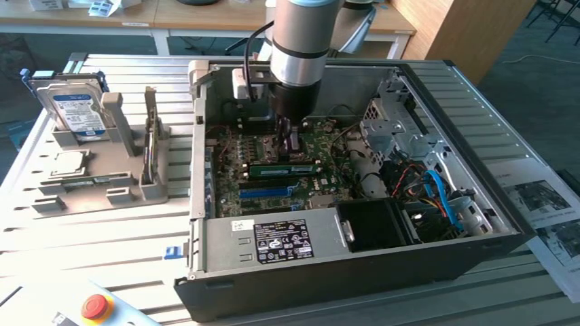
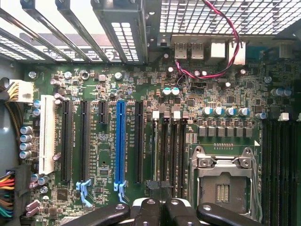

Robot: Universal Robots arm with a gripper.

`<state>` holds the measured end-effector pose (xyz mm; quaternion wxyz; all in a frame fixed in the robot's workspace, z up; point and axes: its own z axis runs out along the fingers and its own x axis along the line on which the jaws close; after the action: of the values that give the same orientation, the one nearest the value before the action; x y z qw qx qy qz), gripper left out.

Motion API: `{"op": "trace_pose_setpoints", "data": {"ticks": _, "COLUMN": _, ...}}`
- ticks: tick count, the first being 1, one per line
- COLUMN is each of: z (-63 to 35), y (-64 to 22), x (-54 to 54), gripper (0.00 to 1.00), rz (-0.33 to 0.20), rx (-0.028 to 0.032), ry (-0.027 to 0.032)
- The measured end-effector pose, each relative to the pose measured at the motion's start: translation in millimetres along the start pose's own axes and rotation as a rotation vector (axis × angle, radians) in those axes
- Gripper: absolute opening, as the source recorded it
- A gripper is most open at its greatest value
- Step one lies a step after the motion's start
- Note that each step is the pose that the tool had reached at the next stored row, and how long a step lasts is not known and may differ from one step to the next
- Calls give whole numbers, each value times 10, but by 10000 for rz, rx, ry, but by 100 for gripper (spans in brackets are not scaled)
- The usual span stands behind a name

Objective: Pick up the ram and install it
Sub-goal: 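Press down the ram until it locks into place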

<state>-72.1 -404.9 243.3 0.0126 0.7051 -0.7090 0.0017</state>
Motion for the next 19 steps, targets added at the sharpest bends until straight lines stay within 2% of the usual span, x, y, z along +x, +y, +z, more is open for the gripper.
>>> {"op": "trace_pose_setpoints", "data": {"ticks": 19, "z": 53, "y": -1, "x": 2, "gripper": 10, "rz": -2, "rx": 1, "ry": 0}}
